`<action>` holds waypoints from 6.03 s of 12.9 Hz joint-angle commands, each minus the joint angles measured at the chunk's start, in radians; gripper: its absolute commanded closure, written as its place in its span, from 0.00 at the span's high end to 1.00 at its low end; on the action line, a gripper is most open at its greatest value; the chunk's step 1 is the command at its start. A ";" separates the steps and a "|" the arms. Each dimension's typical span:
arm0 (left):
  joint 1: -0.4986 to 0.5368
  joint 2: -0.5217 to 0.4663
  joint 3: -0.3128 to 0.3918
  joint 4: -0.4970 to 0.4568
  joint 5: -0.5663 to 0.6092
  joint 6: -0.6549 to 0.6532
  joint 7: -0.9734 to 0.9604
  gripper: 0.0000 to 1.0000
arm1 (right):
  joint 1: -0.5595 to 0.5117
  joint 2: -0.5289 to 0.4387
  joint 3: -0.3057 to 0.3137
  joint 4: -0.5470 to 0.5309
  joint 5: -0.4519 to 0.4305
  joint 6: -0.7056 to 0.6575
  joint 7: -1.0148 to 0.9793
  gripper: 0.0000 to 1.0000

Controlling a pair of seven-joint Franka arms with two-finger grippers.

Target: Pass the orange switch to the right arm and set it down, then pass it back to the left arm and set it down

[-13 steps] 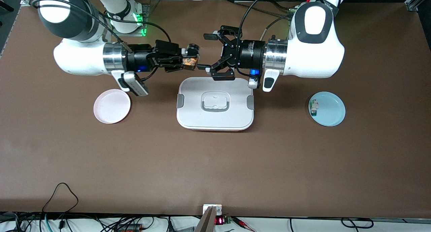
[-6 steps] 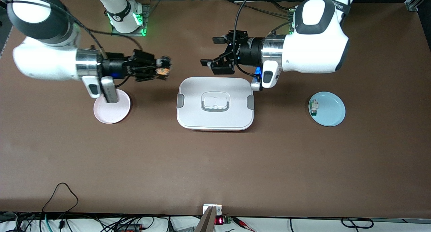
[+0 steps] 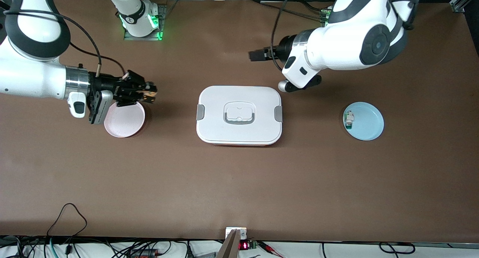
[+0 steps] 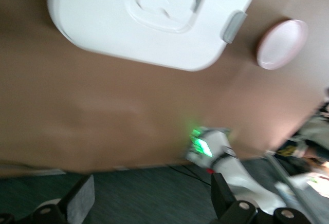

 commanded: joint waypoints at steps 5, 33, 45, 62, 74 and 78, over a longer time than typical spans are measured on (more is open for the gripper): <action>0.015 -0.092 0.013 0.022 0.394 -0.096 0.280 1.00 | -0.017 0.038 0.043 0.001 -0.658 0.010 -0.322 0.18; 0.130 -0.201 0.286 -0.057 0.470 -0.189 0.533 1.00 | -0.130 0.202 0.043 -0.465 -0.941 0.857 -0.560 0.64; 0.155 -0.198 0.284 -0.049 0.472 -0.190 0.536 1.00 | -0.121 0.065 0.105 0.043 -0.698 0.180 -0.177 1.00; 0.184 -0.199 0.354 -0.060 0.536 -0.093 0.864 1.00 | -0.092 0.007 0.068 0.430 -0.853 -0.238 0.771 1.00; 0.248 -0.270 0.349 -0.109 0.555 -0.072 0.878 1.00 | 0.035 -0.026 -0.174 0.253 -0.797 -0.130 0.693 1.00; 0.255 -0.307 0.347 -0.150 0.555 -0.049 0.880 1.00 | 0.037 -0.121 -0.167 0.116 -0.792 -0.091 0.704 1.00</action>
